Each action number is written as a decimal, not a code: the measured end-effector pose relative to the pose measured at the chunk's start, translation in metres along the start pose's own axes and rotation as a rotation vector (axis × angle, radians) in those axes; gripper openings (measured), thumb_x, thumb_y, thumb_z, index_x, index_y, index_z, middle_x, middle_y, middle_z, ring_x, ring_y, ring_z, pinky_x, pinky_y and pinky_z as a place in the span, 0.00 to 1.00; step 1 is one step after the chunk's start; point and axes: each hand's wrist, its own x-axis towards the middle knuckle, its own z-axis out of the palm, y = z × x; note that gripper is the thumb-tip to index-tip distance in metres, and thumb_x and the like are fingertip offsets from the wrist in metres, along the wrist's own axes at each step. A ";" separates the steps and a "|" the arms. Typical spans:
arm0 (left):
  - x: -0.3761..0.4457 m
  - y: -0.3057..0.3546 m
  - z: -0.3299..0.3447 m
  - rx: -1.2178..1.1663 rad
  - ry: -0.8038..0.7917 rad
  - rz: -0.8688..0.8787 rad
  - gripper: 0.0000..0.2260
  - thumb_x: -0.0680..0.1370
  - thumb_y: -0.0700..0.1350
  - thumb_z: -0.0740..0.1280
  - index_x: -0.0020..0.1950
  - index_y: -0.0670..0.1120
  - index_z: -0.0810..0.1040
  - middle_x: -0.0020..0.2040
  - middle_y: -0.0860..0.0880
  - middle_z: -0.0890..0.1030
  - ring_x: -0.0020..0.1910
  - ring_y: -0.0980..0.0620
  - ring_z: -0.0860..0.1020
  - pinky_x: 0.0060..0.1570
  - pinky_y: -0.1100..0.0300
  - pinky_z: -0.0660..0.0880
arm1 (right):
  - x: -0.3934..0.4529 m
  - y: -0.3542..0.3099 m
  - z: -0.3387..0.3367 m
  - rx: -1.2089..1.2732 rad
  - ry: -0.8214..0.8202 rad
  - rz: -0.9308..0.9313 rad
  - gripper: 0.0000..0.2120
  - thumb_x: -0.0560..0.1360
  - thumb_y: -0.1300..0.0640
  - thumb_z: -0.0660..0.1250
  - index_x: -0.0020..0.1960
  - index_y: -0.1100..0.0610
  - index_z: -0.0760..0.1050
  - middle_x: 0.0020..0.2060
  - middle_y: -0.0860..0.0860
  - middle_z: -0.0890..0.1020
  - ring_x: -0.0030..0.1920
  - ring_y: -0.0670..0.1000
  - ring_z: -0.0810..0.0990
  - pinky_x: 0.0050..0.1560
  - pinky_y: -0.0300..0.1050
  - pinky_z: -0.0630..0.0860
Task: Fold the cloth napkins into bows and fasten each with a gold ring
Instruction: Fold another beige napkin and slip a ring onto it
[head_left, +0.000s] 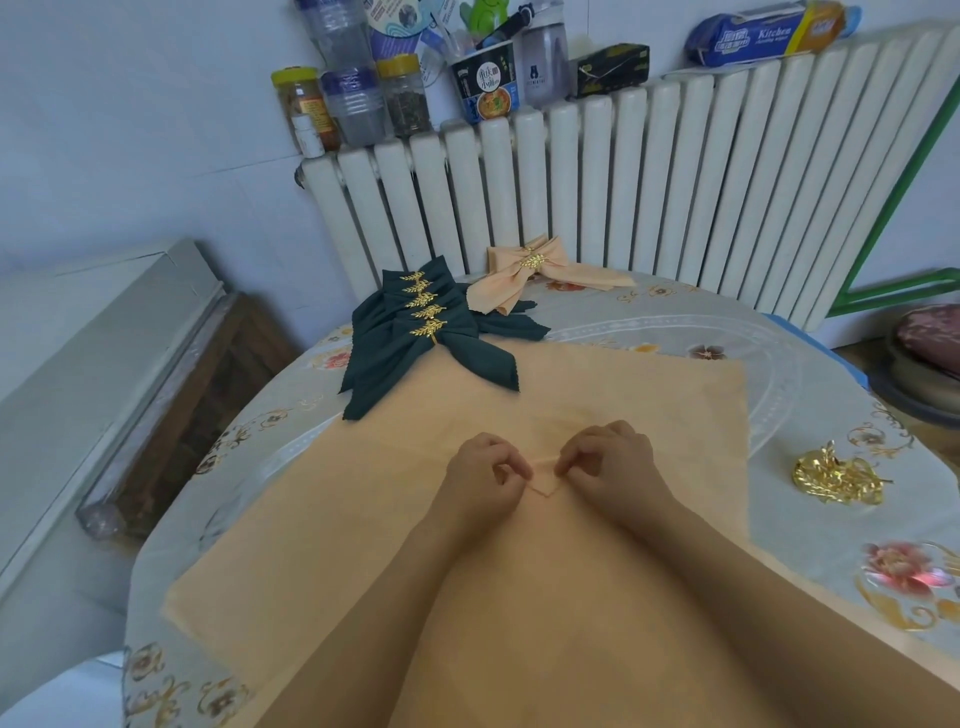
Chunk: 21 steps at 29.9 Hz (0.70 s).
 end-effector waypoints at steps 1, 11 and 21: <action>0.000 0.000 0.001 0.019 0.009 0.008 0.05 0.73 0.39 0.67 0.41 0.47 0.82 0.47 0.52 0.76 0.50 0.56 0.73 0.53 0.64 0.70 | -0.002 -0.001 0.000 -0.046 -0.007 -0.010 0.06 0.67 0.46 0.62 0.35 0.43 0.78 0.44 0.40 0.80 0.49 0.46 0.68 0.55 0.46 0.63; 0.013 0.024 -0.007 0.063 -0.131 -0.200 0.12 0.69 0.48 0.74 0.49 0.54 0.75 0.36 0.57 0.71 0.41 0.60 0.67 0.48 0.58 0.62 | 0.007 -0.017 -0.001 -0.283 -0.071 -0.003 0.11 0.74 0.50 0.66 0.56 0.47 0.75 0.43 0.44 0.72 0.55 0.50 0.68 0.52 0.44 0.58; -0.030 0.018 -0.011 0.391 -0.078 0.187 0.10 0.72 0.39 0.64 0.49 0.49 0.80 0.49 0.52 0.76 0.54 0.52 0.71 0.49 0.59 0.56 | -0.029 -0.015 -0.017 -0.296 -0.109 -0.330 0.05 0.68 0.55 0.68 0.41 0.48 0.82 0.39 0.44 0.82 0.43 0.51 0.76 0.43 0.43 0.66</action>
